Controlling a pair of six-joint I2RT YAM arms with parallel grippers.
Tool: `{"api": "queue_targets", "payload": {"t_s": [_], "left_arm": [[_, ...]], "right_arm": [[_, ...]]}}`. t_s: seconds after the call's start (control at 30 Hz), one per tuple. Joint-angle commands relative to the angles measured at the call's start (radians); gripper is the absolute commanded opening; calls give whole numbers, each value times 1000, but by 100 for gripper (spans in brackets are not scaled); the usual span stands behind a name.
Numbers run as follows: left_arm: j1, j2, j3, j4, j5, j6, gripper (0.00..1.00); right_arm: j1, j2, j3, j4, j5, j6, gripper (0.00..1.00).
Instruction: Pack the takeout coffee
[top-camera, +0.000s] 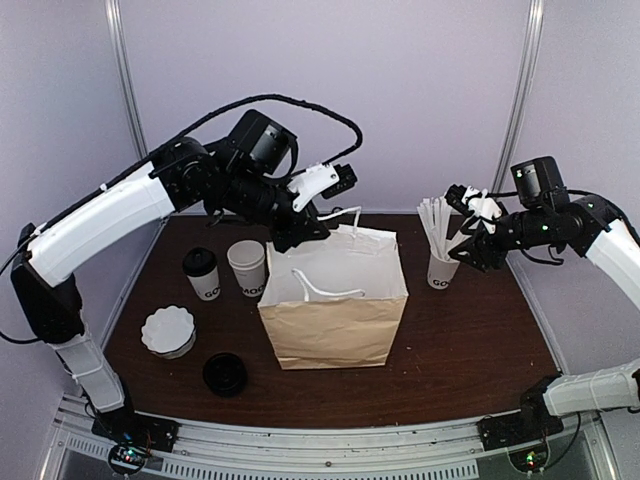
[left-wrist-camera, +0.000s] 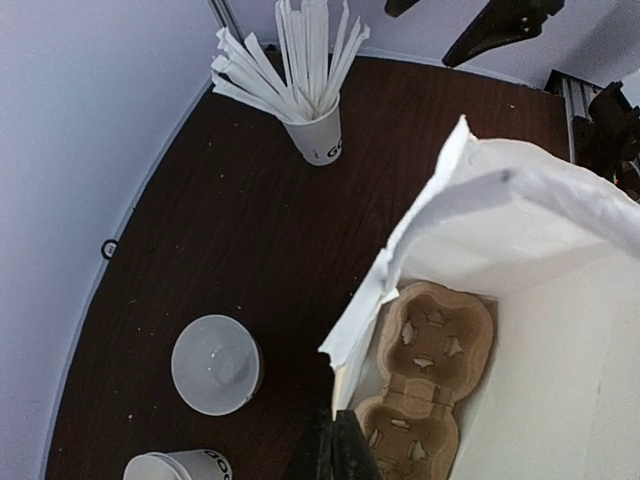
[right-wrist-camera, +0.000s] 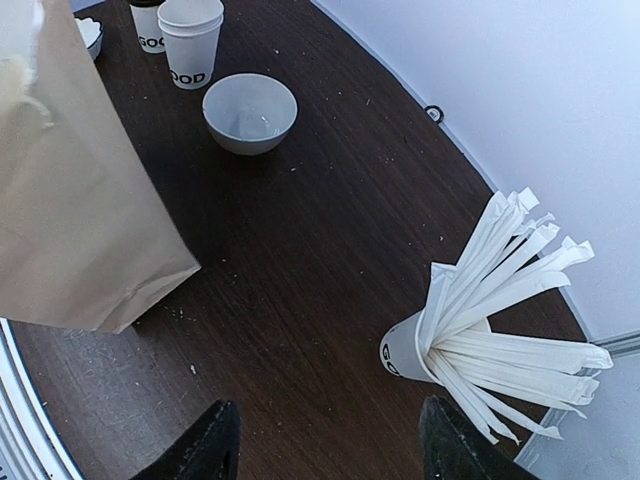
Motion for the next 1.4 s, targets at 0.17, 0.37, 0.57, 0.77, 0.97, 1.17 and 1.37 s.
{"api": "queue_targets", "payload": {"t_s": [0.17,0.37,0.57,0.77,0.97,1.17,1.37], "left_arm": [[143,137,102,-44,326,-83,0],[180,158,131,-42,251,-94,55],[180,63,147,-65,127,-72,72],[181,-184,8,-134,-115,-121,86],[376,-281,-201,-258,-291,-255,97],[571,-177,-268,-300,-199,-279,98],[621,-46,-254,-300,-215,-283,98]], "right_arm": [[-7,-18,-22,26,-13,14,64],[-7,-12,-14,21,-27,21,65],[-7,12,3,14,-50,29,65],[-8,21,1,-8,-95,19,65],[-8,50,26,-20,-111,14,66],[-8,32,2,-18,-124,9,68],[-8,9,-35,-6,-129,8,68]]}}
